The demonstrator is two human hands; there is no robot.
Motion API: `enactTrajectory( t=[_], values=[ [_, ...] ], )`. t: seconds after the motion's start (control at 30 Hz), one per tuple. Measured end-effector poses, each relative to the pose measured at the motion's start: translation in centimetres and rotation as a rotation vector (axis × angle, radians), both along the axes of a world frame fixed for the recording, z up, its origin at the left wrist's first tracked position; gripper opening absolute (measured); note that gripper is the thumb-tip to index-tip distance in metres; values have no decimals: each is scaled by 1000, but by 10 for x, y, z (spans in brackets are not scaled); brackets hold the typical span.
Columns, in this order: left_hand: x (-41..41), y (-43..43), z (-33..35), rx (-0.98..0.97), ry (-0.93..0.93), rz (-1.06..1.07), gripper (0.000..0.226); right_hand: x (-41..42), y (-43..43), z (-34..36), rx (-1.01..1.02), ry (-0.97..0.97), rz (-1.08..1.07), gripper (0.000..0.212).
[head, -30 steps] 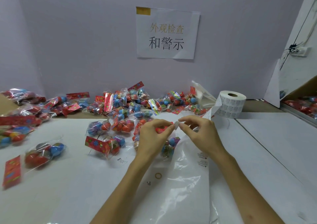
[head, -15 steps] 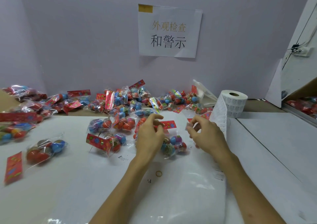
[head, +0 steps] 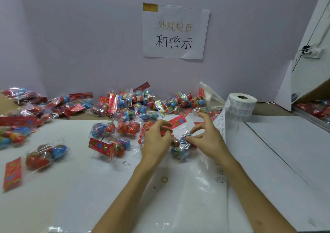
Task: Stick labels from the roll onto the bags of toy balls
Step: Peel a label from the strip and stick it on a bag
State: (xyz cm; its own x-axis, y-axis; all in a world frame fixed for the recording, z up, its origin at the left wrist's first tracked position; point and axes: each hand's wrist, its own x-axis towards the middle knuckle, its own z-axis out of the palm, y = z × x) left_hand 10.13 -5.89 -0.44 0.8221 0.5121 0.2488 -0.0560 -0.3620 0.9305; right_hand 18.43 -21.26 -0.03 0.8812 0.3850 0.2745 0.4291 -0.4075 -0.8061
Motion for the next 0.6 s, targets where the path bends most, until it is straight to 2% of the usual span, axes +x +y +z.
enactTrajectory(
  t=[0.1,0.2,0.27,0.33,0.4,0.43,0.5,0.6],
  values=[
    [1,0,3,-134,-43,-46,25,1,0,2,69,-56,-55,93],
    [2,-1,3,-189,-120,-12,17,2,-2,4,217,-110,-98,90],
    [2,-2,4,-214,-141,22,37,4,-5,6,341,-112,-122,85],
    [0,-3,7,-333,-90,-8,63,4,-5,9,457,-81,-107,82],
    [-2,-4,9,-520,4,-135,84,3,-4,10,551,-59,-56,82],
    [-2,-5,10,-595,44,-227,86,2,-3,10,573,-51,-28,82],
    [-3,-6,9,-667,69,-375,72,1,-2,10,569,-27,48,84],
    [-1,-5,7,-700,37,-348,53,-2,1,9,544,13,146,76]
  ],
)
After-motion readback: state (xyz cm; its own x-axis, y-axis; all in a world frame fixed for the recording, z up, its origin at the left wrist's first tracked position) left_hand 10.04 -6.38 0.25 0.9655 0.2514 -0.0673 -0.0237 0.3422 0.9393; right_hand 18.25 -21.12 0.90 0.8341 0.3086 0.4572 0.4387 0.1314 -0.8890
